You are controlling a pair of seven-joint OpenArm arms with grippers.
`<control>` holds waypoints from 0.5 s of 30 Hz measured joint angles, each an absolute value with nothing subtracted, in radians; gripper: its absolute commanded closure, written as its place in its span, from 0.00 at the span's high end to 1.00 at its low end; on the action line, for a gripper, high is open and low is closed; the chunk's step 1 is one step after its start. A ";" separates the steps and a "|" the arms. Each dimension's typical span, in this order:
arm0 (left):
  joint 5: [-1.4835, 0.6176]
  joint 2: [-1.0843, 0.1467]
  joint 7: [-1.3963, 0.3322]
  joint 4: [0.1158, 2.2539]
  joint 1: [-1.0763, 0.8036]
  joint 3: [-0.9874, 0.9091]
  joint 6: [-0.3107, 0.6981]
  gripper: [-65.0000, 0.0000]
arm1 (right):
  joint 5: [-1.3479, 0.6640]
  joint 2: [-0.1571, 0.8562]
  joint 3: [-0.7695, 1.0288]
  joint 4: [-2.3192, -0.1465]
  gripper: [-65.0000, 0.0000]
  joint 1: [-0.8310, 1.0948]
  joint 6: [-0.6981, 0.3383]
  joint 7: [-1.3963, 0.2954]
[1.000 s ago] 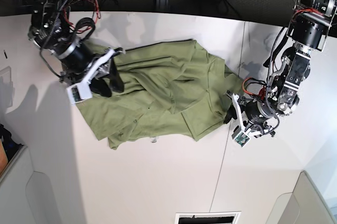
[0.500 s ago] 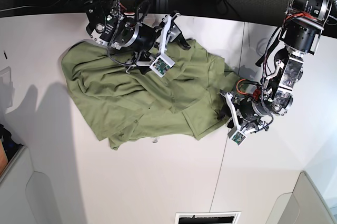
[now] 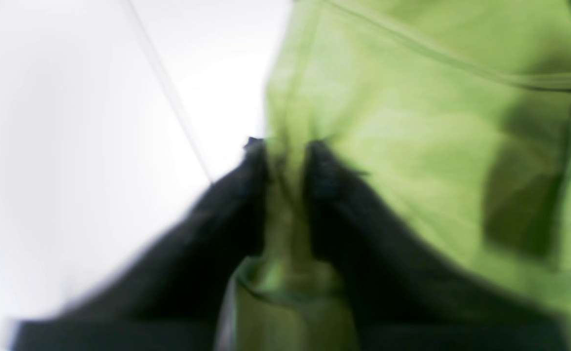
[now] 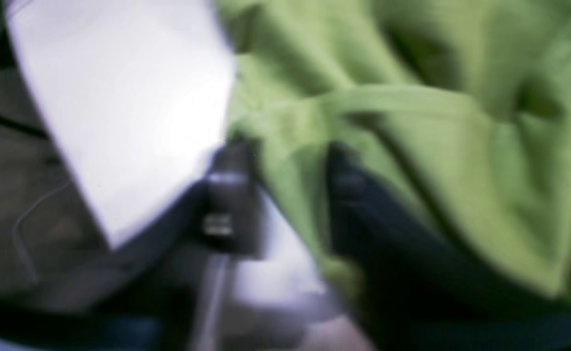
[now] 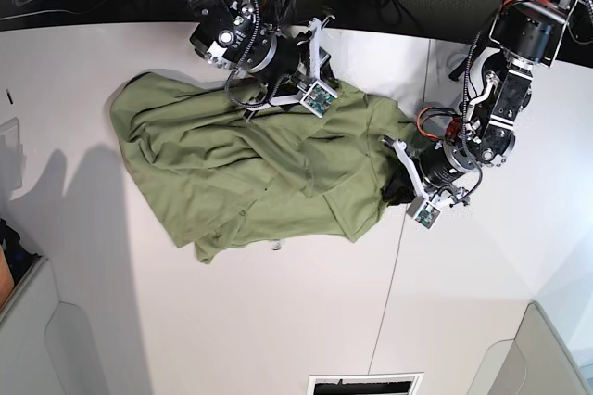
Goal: Layout the t-shirt on the table in an organized manner, then fold the t-shirt properly
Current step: 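Regrasp the shirt with the right gripper near the collar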
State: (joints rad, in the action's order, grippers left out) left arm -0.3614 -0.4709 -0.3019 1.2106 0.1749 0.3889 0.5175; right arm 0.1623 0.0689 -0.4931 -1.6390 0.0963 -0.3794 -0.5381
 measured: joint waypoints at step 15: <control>-0.886 -0.575 -0.717 1.308 0.091 0.040 0.686 0.00 | 0.069 0.077 -0.492 -1.876 0.00 0.106 -0.397 -0.659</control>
State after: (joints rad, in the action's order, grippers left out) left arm -0.8864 -0.5747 -0.7174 1.3083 0.0914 0.0399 0.6865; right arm 0.0692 0.0772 -0.4923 -1.8755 0.1059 -0.3969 -0.6594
